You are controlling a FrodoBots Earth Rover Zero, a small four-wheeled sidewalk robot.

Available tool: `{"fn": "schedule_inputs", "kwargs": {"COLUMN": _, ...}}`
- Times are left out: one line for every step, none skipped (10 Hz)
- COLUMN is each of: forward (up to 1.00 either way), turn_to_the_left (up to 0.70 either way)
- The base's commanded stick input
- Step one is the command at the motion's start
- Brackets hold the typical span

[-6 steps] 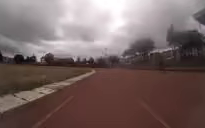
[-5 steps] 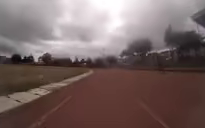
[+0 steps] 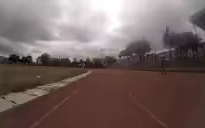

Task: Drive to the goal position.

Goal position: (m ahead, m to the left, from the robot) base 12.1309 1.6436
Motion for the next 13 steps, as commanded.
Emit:
{"fn": "schedule_inputs", "kwargs": {"forward": 1.0, "turn_to_the_left": 0.0}}
{"fn": "schedule_inputs", "kwargs": {"forward": 1.0, "turn_to_the_left": 0.0}}
{"fn": "schedule_inputs", "kwargs": {"forward": 1.0, "turn_to_the_left": 0.0}}
{"fn": "schedule_inputs", "kwargs": {"forward": 1.0, "turn_to_the_left": 0.0}}
{"fn": "schedule_inputs", "kwargs": {"forward": 1.0, "turn_to_the_left": 0.0}}
{"fn": "schedule_inputs", "kwargs": {"forward": 1.0, "turn_to_the_left": 0.0}}
{"fn": "schedule_inputs", "kwargs": {"forward": 1.0, "turn_to_the_left": 0.0}}
{"fn": "schedule_inputs", "kwargs": {"forward": 1.0, "turn_to_the_left": 0.0}}
{"fn": "schedule_inputs", "kwargs": {"forward": 1.0, "turn_to_the_left": 0.0}}
{"fn": "schedule_inputs", "kwargs": {"forward": 1.0, "turn_to_the_left": 0.0}}
{"fn": "schedule_inputs", "kwargs": {"forward": 1.0, "turn_to_the_left": 0.0}}
{"fn": "schedule_inputs", "kwargs": {"forward": 1.0, "turn_to_the_left": 0.0}}
{"fn": "schedule_inputs", "kwargs": {"forward": 1.0, "turn_to_the_left": 0.0}}
